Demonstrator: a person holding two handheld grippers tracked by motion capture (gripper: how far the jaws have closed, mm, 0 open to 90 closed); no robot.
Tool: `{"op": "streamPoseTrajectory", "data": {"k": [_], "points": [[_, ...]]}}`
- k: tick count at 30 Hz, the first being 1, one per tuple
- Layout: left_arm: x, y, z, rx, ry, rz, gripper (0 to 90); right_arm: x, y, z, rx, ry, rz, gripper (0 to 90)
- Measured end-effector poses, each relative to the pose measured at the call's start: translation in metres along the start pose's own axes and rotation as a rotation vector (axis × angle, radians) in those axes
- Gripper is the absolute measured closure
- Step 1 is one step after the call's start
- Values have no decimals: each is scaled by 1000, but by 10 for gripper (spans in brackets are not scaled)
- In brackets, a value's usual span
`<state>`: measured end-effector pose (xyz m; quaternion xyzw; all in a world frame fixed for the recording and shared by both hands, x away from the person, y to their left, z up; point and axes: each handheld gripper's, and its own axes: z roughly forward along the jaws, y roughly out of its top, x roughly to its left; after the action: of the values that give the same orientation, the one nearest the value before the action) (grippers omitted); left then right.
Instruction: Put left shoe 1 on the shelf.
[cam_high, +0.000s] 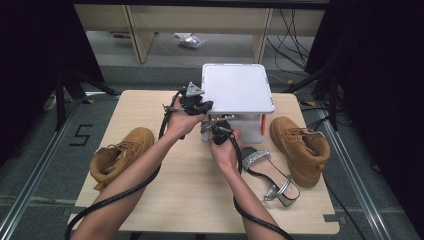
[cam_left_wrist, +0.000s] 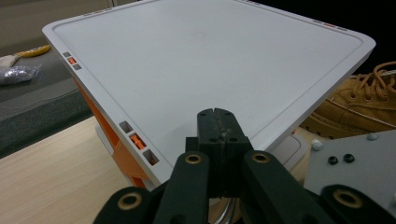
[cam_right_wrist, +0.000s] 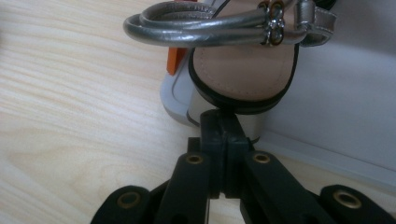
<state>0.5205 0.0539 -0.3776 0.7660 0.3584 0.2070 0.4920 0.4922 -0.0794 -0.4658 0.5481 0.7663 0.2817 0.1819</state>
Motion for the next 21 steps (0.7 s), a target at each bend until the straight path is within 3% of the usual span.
{"op": "streamPoseTrajectory", "data": {"k": [19,21], "points": [[0,0,0,2,-1,-2,899,4,6,12,-5,-20,-9,899],[0,0,0,1,-2,-3,899,2,6,14,-17,-25,-57,895]]}}
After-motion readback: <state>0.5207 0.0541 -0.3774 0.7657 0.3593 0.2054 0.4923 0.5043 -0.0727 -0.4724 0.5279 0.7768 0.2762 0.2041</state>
